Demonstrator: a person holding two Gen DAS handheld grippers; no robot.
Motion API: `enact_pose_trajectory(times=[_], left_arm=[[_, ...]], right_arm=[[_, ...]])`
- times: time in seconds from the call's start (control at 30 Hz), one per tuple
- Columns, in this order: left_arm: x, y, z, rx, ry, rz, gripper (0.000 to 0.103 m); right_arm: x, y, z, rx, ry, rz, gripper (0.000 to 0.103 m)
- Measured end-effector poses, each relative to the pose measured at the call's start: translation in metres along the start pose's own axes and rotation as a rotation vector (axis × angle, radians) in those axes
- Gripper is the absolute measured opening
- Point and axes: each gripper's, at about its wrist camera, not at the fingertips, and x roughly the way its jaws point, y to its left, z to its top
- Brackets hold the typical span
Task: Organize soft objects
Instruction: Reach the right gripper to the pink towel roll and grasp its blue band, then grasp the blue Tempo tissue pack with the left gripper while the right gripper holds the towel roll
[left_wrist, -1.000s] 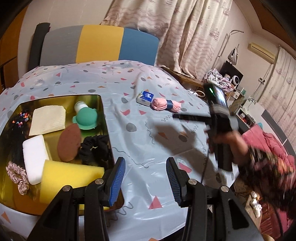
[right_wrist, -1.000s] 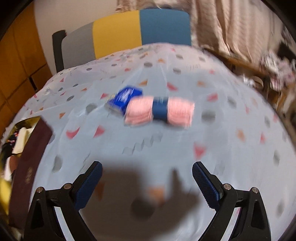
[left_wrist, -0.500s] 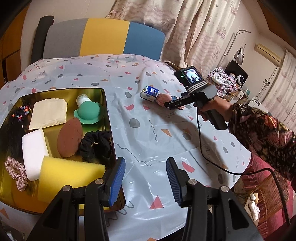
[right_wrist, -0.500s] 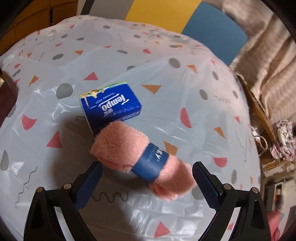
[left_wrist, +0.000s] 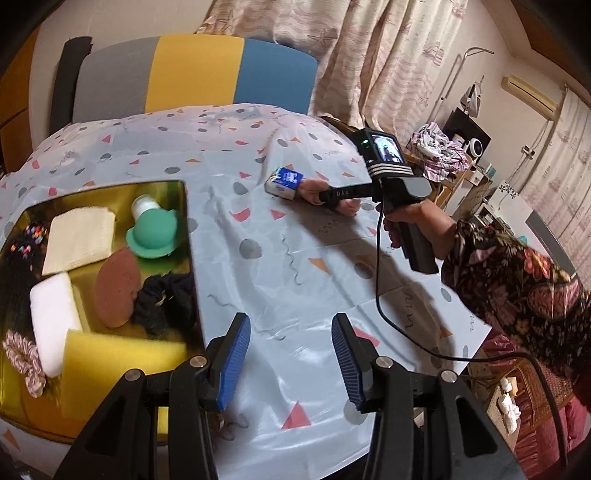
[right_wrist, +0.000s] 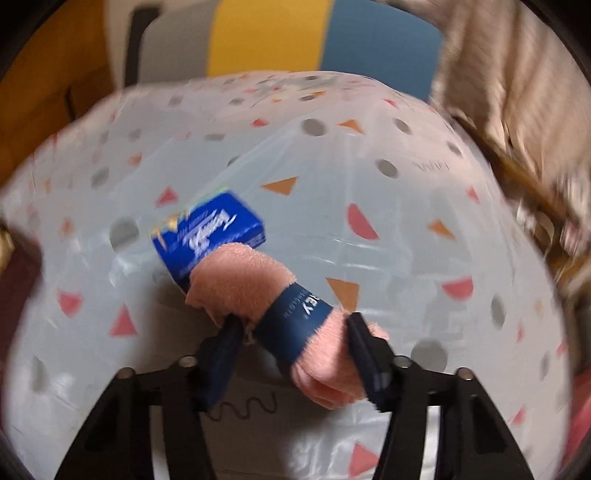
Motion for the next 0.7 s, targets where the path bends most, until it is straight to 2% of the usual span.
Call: enact_pose_trajectory(times=[0.17,0.27,0.43,0.57,0.6,0.7], left_arm=[[0.003,-0.014,0.02,0.021,-0.019,-0.015,0.046],[0.011,-0.023,0.038,0.043,-0.028,0.006,0.046],[0.047,-0.033,0.075,0.04,0.023,0.021,0.046],[0.083,-0.038,0.104,0.028,0.083,0.055,0.046],[0.094,-0.041,0.114,0.043,0.088,0.087,0.046],[0.124,-0.046,0.133,0.086,0.125,0.113,0.046]], right_arm=[[-0.019,-0.023,-0.019,0.239,-0.012,0.075,0.051],[-0.03,-0.025,-0.037,0.299,-0.029,0.075,0.051],[-0.035,-0.022,-0.058,0.282,-0.104,-0.029,0.053],[-0.026,-0.022,-0.064,0.244,-0.155,-0.064,0.061],[-0.024,-0.019,-0.064,0.228,-0.154,-0.063,0.063],[-0.022,-0.022,-0.062,0.231,-0.16,-0.058,0.063]])
